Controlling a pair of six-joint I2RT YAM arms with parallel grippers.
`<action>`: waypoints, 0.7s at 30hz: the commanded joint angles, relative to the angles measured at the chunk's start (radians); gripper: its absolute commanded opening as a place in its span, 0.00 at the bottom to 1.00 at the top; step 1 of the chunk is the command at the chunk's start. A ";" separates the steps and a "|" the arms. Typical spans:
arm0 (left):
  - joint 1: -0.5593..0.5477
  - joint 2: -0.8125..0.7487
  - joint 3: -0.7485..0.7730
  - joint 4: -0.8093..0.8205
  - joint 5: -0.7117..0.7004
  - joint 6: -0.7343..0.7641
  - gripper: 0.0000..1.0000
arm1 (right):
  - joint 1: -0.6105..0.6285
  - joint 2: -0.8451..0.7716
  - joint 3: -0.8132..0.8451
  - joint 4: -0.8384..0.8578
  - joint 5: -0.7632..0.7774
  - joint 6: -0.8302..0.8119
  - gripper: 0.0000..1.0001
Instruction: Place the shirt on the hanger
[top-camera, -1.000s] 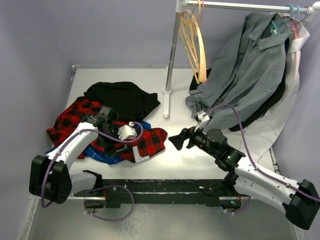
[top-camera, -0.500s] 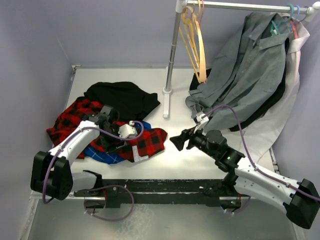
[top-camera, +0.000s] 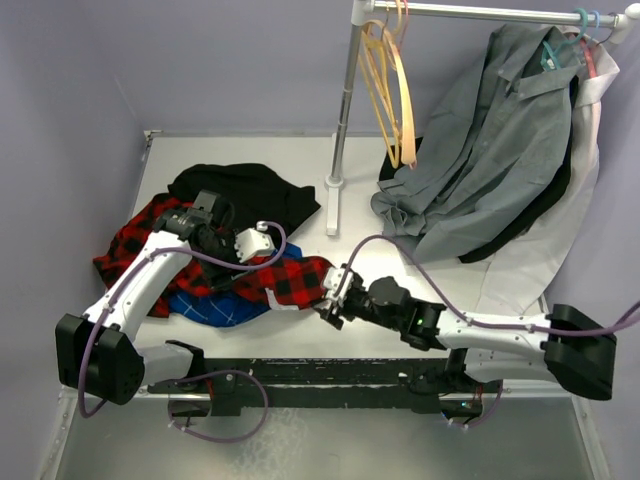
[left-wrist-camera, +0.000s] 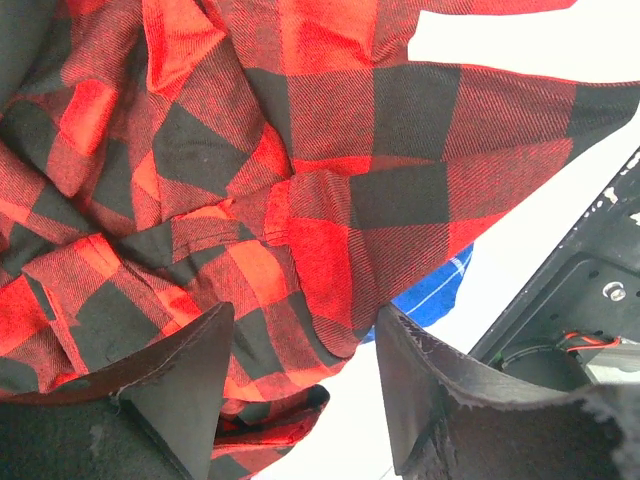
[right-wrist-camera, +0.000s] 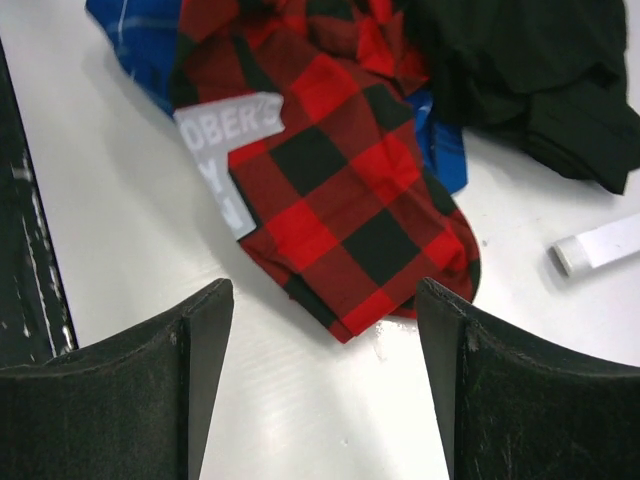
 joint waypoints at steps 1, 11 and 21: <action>-0.006 -0.020 0.021 -0.001 0.005 0.012 0.60 | 0.043 0.084 0.036 0.109 0.048 -0.199 0.75; -0.005 -0.011 0.024 0.033 -0.029 0.008 0.54 | 0.043 0.174 0.035 0.188 -0.069 -0.208 0.77; -0.006 0.013 0.038 0.039 -0.037 0.008 0.53 | 0.049 0.478 0.107 0.384 -0.075 -0.223 0.74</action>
